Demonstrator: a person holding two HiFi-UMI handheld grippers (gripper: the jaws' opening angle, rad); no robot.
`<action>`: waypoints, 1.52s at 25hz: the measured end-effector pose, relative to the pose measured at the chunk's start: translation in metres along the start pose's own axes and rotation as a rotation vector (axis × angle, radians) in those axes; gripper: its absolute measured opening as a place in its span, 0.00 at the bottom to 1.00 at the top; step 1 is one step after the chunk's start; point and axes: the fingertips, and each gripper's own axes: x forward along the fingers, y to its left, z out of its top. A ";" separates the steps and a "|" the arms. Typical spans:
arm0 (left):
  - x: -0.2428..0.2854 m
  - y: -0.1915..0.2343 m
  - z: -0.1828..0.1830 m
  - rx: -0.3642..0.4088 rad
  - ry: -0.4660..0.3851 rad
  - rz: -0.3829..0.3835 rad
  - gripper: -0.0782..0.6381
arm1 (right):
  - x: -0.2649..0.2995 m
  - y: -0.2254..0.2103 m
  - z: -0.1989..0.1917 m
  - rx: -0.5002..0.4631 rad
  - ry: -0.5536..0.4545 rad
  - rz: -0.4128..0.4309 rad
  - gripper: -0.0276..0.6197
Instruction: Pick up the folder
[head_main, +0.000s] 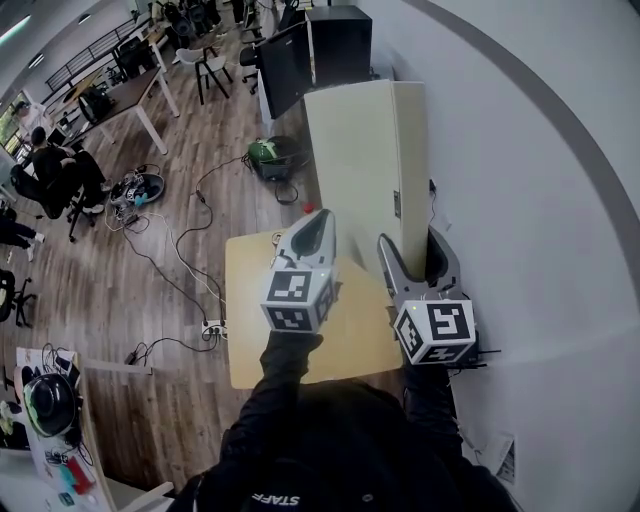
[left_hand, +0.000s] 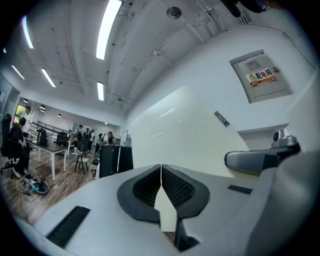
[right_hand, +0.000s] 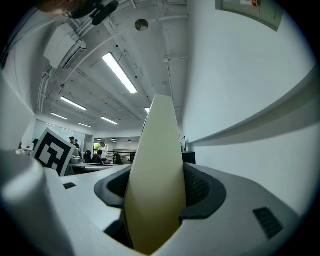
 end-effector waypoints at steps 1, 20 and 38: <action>0.002 -0.002 0.002 0.004 -0.003 -0.002 0.16 | 0.000 -0.002 0.002 -0.001 -0.005 -0.003 0.50; 0.015 -0.022 0.024 0.035 -0.039 -0.009 0.16 | -0.001 -0.018 0.028 -0.054 -0.066 0.014 0.50; 0.020 -0.051 0.020 0.049 -0.033 -0.031 0.16 | -0.021 -0.034 0.032 -0.072 -0.081 0.006 0.50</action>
